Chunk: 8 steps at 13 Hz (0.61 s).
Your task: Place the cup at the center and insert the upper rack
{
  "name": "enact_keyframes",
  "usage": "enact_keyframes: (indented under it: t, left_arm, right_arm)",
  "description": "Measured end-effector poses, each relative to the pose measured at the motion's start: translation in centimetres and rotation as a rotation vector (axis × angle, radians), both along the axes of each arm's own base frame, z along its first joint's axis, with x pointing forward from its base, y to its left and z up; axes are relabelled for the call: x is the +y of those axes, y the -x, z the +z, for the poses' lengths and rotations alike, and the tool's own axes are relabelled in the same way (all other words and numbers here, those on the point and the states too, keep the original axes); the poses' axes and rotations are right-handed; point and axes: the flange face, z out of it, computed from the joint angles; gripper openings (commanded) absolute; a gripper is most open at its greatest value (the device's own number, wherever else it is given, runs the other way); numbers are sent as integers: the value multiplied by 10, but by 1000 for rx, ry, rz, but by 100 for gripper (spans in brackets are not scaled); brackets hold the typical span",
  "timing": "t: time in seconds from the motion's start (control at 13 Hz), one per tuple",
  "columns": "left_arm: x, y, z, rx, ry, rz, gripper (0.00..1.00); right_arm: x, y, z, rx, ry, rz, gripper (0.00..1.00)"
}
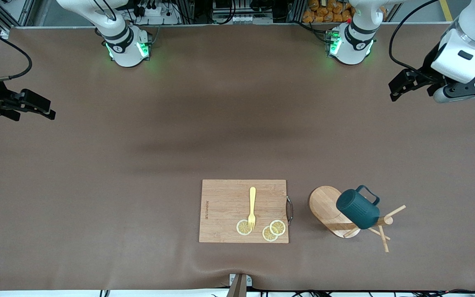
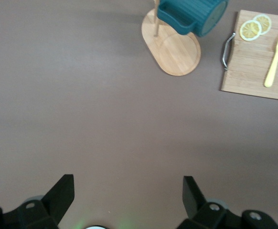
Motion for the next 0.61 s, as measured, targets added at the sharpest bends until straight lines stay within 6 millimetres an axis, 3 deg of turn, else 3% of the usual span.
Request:
enact_keyframes:
  t: [0.31, 0.61]
  left_arm:
    - [6, -8, -20, 38, 13, -8, 100]
    - [14, -16, -28, 38, 19, 4, 100]
  right_arm:
    - [-11, -9, -30, 8, 56, -14, 100]
    - [-16, -6, -49, 42, 94, -14, 100]
